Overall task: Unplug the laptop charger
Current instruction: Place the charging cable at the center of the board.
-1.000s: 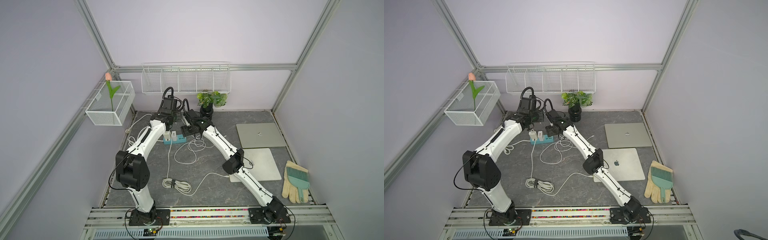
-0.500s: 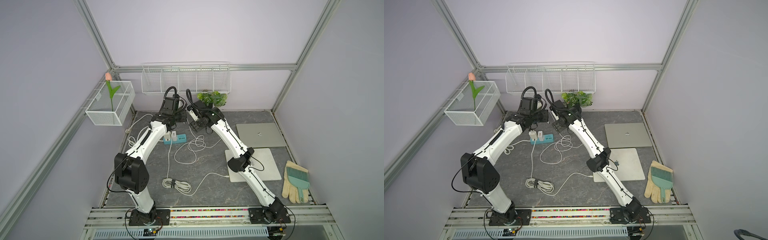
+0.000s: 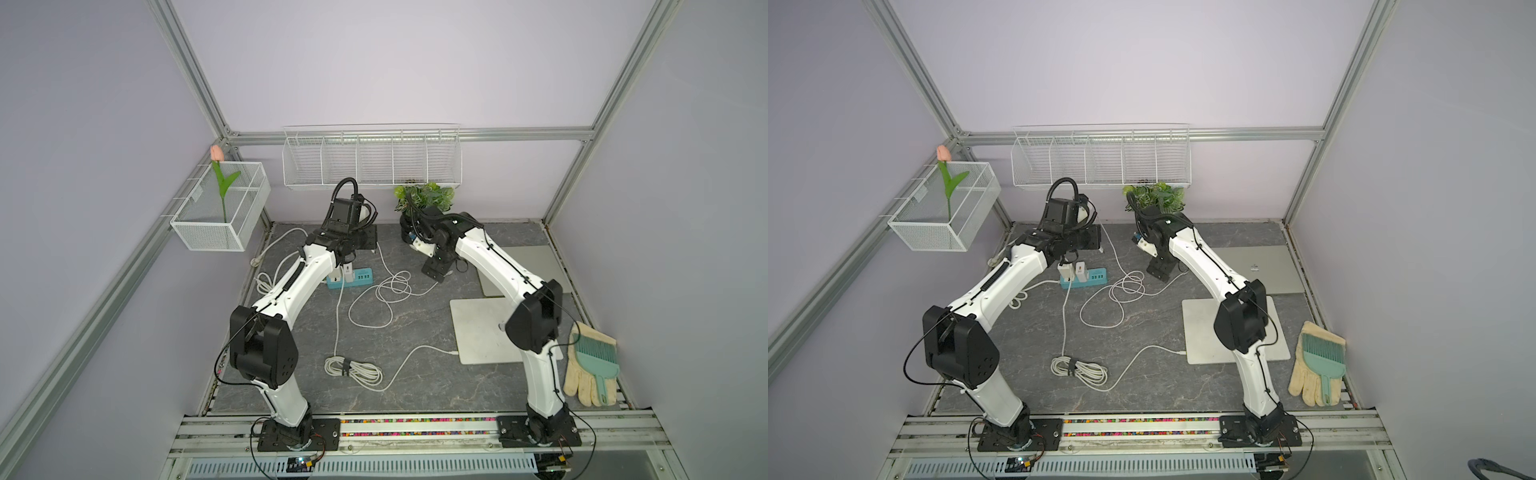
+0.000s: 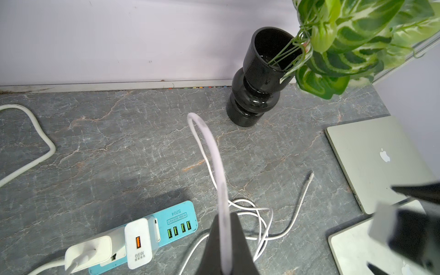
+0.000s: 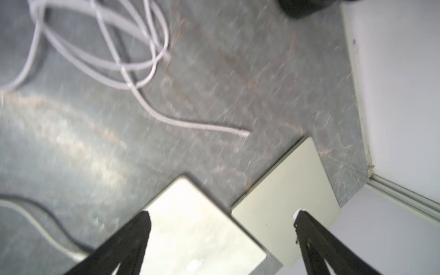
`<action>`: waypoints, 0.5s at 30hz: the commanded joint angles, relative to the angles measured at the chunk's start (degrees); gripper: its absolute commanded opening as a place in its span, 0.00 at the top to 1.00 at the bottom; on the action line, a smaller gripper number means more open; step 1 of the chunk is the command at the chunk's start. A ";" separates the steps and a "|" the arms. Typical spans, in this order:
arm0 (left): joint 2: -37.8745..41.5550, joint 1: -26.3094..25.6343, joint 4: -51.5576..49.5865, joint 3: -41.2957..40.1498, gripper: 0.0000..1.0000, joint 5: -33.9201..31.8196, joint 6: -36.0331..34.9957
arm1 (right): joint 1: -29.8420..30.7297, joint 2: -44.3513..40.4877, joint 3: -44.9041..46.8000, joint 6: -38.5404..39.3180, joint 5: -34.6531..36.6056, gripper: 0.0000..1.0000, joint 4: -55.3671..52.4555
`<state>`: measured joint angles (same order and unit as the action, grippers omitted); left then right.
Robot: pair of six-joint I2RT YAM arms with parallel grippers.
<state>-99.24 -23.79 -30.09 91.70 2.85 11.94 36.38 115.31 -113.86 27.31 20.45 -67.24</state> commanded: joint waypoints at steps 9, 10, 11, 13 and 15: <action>-6.63 -9.25 7.07 -2.82 1.00 5.89 4.70 | -0.17 -19.07 21.00 -0.17 0.83 0.02 26.63; -7.89 -10.44 6.88 -2.31 1.00 6.10 4.79 | -1.23 -19.73 22.70 -1.54 -0.43 0.02 29.16; -8.91 -11.65 6.94 -1.95 1.00 6.39 5.06 | -1.89 -20.12 23.71 -2.59 -1.45 0.01 30.44; -11.68 -13.89 8.63 -1.14 1.00 8.20 5.78 | -3.32 -21.91 26.37 -5.15 -4.35 0.00 33.61; -14.84 -15.58 10.14 0.74 1.00 9.09 6.70 | -4.09 -24.20 29.65 -6.60 -5.75 0.00 38.04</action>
<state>-110.54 -37.58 -23.22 90.11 9.02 16.40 33.30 94.39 -87.07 24.23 18.22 -38.09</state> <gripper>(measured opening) 0.062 0.997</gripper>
